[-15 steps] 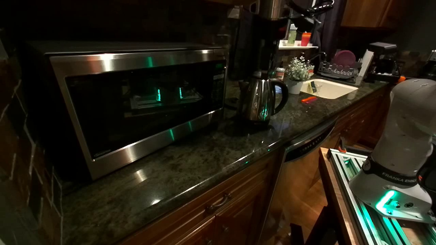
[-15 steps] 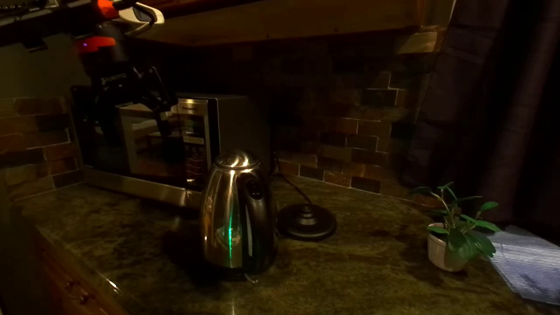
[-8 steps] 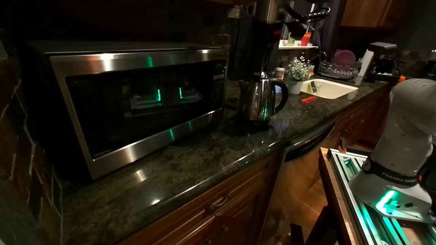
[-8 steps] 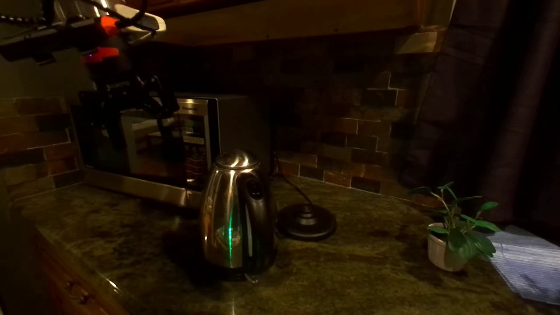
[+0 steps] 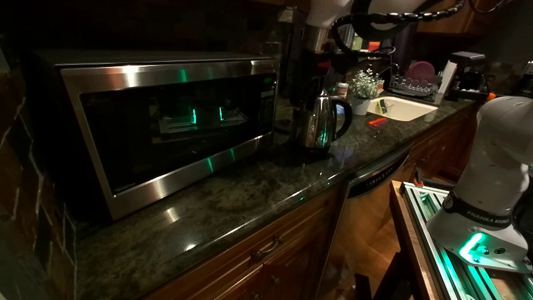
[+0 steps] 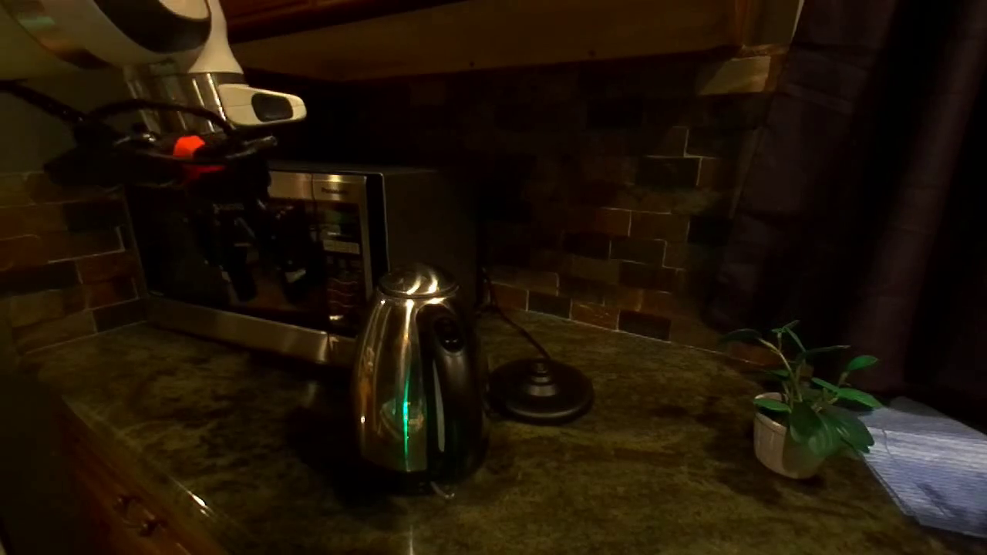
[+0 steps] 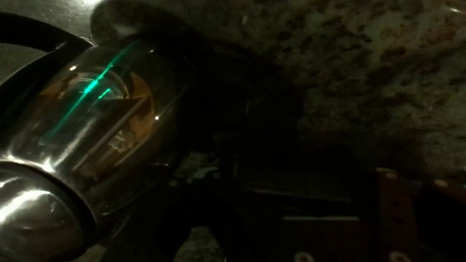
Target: Press a button on the right side of the microwave
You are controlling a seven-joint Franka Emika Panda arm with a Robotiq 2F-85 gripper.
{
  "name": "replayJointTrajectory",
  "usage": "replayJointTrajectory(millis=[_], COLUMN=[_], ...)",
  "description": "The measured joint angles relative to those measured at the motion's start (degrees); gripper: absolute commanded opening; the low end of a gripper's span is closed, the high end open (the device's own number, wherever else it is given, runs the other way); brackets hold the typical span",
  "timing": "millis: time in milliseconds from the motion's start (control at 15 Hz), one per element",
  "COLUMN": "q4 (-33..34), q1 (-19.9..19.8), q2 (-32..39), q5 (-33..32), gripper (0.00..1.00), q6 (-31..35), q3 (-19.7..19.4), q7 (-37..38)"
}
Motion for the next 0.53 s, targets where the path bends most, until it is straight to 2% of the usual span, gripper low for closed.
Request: replayJointTrajectory(millis=[333,400,533], q4=[-2.54,-2.73,-2.89], q1=[-0.11,-0.16,-0.37], q2=[3.11,4.05,6.26], q5=[-0.31,-0.72,-1.94], gripper=[0.04,0.0,0.0], q6=[10.15,12.2,16.58], q3=[0.15,0.18,0.28], q7=[5.18,5.68,6.74])
